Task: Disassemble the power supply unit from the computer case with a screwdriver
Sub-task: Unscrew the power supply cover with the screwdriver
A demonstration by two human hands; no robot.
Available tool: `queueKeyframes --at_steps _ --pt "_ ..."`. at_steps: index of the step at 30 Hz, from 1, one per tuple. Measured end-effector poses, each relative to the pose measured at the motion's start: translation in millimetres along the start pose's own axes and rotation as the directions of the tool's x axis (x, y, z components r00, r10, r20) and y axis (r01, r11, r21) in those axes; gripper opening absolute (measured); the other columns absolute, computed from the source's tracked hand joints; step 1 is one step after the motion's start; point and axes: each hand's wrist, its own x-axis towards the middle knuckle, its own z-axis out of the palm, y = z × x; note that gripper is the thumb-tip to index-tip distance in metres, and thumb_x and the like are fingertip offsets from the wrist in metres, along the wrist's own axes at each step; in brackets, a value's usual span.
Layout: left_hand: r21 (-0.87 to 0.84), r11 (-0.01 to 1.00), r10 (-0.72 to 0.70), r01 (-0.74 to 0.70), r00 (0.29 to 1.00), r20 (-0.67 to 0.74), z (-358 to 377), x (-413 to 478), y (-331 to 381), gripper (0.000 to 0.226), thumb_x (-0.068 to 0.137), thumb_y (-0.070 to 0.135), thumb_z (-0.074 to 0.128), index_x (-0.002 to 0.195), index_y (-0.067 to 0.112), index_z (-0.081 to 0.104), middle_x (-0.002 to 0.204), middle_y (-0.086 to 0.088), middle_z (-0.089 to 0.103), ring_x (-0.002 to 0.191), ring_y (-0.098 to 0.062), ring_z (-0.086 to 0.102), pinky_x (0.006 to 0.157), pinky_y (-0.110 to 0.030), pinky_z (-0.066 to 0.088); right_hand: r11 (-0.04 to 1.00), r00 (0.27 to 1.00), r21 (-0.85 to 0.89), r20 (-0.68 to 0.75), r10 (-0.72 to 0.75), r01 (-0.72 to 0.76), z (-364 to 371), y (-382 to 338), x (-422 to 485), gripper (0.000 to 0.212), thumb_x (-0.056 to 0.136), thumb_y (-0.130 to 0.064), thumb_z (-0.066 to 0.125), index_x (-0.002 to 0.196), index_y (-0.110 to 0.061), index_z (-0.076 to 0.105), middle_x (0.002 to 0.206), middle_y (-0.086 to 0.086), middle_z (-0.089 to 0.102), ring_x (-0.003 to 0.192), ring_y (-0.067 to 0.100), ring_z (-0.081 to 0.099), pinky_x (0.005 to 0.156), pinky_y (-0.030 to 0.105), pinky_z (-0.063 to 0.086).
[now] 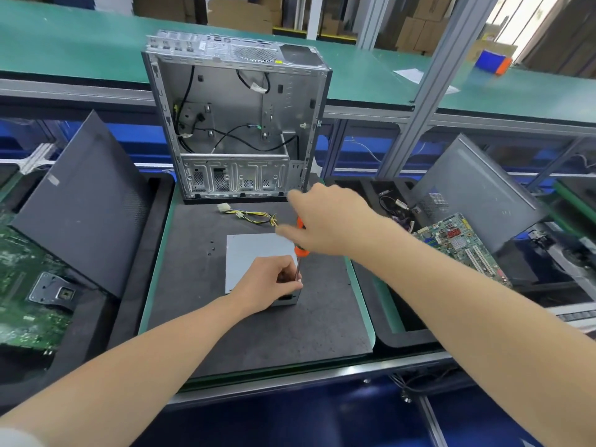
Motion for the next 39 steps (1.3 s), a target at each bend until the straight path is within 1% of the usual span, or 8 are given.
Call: queueKeyframes --at_steps 3,6,14,20,23,26,28,39 --pt "0.025 1.000 -0.001 0.001 1.000 -0.001 0 0 0 0.027 0.086 0.014 0.082 0.072 0.019 0.059 0.086 0.017 0.073 0.072 -0.002 0.065 0.070 -0.018 0.053 0.965 0.964 -0.043 -0.076 0.254 -0.258 5 -13 -1 0.059 0.103 -0.063 0.039 0.068 -0.016 0.035 0.066 0.002 0.038 0.051 0.021 0.033 0.048 0.029 0.025" --pt "0.028 0.999 0.015 -0.015 1.000 0.008 -1 0 0 0.030 0.087 0.016 0.082 0.072 0.026 0.057 0.086 0.018 0.073 0.073 -0.002 0.065 0.068 -0.011 0.049 0.950 0.962 0.150 0.050 0.270 -0.274 2 -7 5 0.051 0.103 -0.050 0.049 0.069 -0.015 0.035 0.071 0.003 0.042 0.054 0.020 0.039 0.048 0.029 0.026" --pt "-0.025 0.999 0.033 -0.032 0.999 0.029 -5 1 -3 0.019 0.087 0.016 0.080 0.077 0.019 0.064 0.089 0.017 0.075 0.077 -0.003 0.069 0.072 -0.010 0.050 0.942 0.963 0.328 0.222 -0.149 0.070 -18 16 7 0.014 0.091 -0.029 0.067 0.101 -0.024 0.058 0.086 -0.005 0.060 0.073 0.023 0.058 0.061 0.037 0.048" --pt "0.011 0.998 0.054 -0.054 0.998 0.016 -3 0 -1 0.021 0.088 0.015 0.081 0.077 0.020 0.064 0.081 0.022 0.070 0.071 -0.001 0.064 0.067 -0.009 0.046 0.903 0.923 0.343 0.187 -0.336 0.259 -15 21 6 0.024 0.081 -0.008 0.066 0.094 -0.027 0.071 0.093 -0.008 0.059 0.088 -0.008 0.051 0.067 0.016 0.039" --pt "0.025 0.999 0.037 -0.037 0.999 -0.004 -1 0 -1 0.036 0.087 0.017 0.080 0.069 0.037 0.056 0.084 0.018 0.073 0.068 -0.002 0.062 0.065 -0.011 0.046 0.943 0.977 0.291 0.084 -0.194 0.162 -5 8 1 0.016 0.091 -0.032 0.063 0.103 -0.022 0.063 0.079 -0.007 0.056 0.083 0.017 0.057 0.063 0.033 0.045" --pt "0.020 0.999 0.025 -0.025 1.000 -0.003 -1 0 -1 0.039 0.088 0.018 0.080 0.069 0.042 0.056 0.080 0.020 0.071 0.067 -0.002 0.061 0.064 -0.012 0.047 0.990 0.988 -0.022 -0.068 0.138 -0.140 6 -10 0 0.060 0.100 -0.068 0.038 0.079 -0.013 0.047 0.065 0.000 0.044 0.056 0.026 0.048 0.048 0.029 0.031" --pt "0.028 0.999 0.032 -0.032 0.999 0.001 -2 -1 0 0.031 0.088 0.019 0.080 0.073 0.036 0.060 0.078 0.023 0.069 0.068 -0.001 0.062 0.065 -0.010 0.046 0.972 0.972 -0.054 -0.069 0.224 -0.228 8 -15 0 0.063 0.103 -0.066 0.035 0.073 -0.011 0.040 0.064 0.003 0.042 0.055 0.025 0.047 0.052 0.031 0.038" --pt "0.009 0.997 0.082 -0.082 0.997 0.010 -4 -1 -1 0.017 0.089 0.016 0.080 0.081 0.022 0.066 0.082 0.021 0.071 0.077 -0.007 0.069 0.073 -0.014 0.054 0.930 0.951 0.334 0.208 -0.230 0.152 -19 19 6 0.019 0.086 -0.023 0.071 0.105 -0.024 0.068 0.093 -0.008 0.069 0.085 0.014 0.065 0.076 0.038 0.058"
